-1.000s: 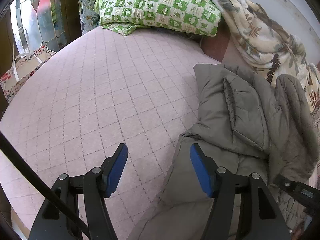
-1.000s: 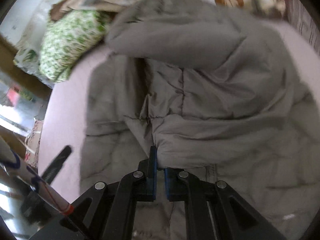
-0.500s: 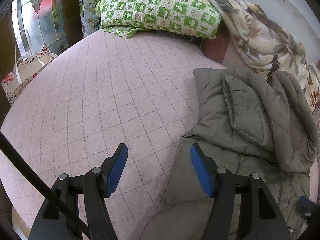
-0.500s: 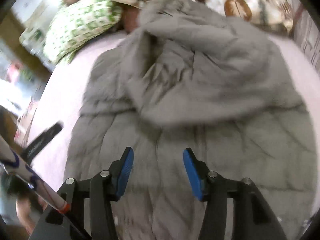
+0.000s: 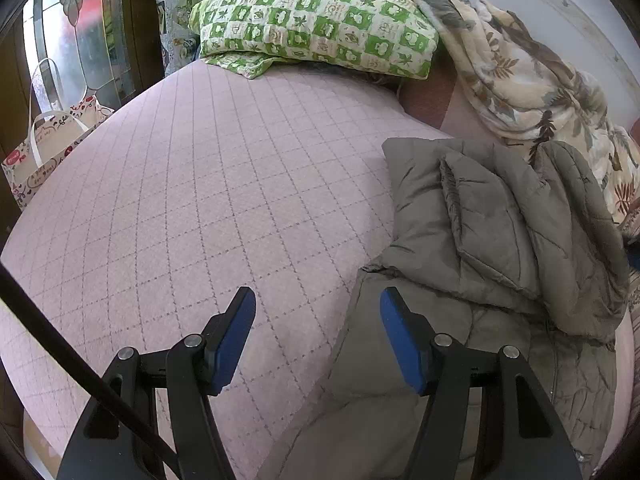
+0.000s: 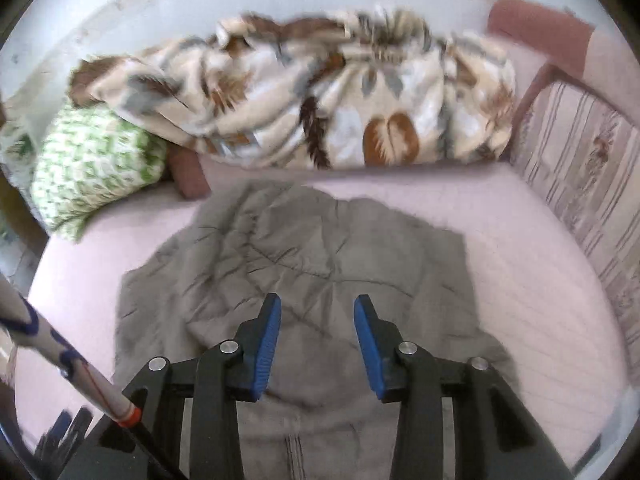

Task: Fold large clothes
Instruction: 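Release the hood and move the right tool toward the coat hem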

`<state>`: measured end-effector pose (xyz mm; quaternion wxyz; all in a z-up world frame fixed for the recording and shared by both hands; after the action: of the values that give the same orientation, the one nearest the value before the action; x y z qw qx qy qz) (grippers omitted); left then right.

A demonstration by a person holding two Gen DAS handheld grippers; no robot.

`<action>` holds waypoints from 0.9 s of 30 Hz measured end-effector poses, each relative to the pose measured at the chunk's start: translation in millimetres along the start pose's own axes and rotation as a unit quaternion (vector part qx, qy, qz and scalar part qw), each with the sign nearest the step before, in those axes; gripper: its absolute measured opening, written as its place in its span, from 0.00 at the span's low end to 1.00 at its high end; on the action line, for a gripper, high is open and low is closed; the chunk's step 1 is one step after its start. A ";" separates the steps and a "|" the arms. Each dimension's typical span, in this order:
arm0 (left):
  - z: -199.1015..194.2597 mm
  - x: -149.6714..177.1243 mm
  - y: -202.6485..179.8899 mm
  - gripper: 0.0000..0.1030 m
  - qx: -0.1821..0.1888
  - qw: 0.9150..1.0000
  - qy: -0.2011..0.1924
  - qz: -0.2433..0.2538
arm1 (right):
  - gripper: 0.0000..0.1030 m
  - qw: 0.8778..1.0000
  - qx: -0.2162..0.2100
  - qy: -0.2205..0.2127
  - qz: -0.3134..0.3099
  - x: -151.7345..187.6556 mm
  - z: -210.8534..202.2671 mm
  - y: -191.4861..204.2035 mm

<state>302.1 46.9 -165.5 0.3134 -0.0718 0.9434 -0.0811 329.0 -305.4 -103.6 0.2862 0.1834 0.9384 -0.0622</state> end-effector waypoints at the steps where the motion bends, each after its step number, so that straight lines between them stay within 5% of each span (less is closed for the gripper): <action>1: 0.2 -0.3 0.2 0.62 0.000 1.000 0.001 0.000 | 0.40 1.000 -0.011 0.020 0.006 8.2 12.0 4.9; 5: -0.1 -2.1 -2.1 0.62 0.006 1.000 0.000 0.005 | 0.39 0.994 -0.059 0.095 -0.018 58.5 50.7 39.5; 8: 1.5 -1.4 -5.2 0.62 0.004 1.000 0.001 0.011 | 0.39 0.992 -0.048 0.101 -0.062 89.4 61.1 52.7; 12: 2.5 1.6 -7.8 0.62 0.000 1.000 0.003 0.016 | 0.39 0.990 -0.065 0.117 -0.045 93.9 58.3 47.7; 22: -5.4 5.2 -13.2 0.62 -0.005 1.000 -0.007 0.030 | 0.39 0.996 -0.069 -0.006 -0.057 60.5 -23.0 31.8; 27: -11.6 12.5 -25.2 0.62 -0.018 0.998 -0.013 0.055 | 0.39 0.998 -0.042 0.034 -0.030 67.0 28.4 14.4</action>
<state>287.4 21.2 -158.6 0.3280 -0.0270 0.9432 -0.0455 297.6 -277.6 -164.8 0.2596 0.1451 0.9544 -0.0251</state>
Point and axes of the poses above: each gripper's, at about its wrist camera, not at the fingertips, and z roughly the way its jaws point, y to its left, x to its underside, the point moved 7 cm from there along z, roughly the way its jaws point, and after that the axes turned 5 degrees about x, right-handed, at the moved point
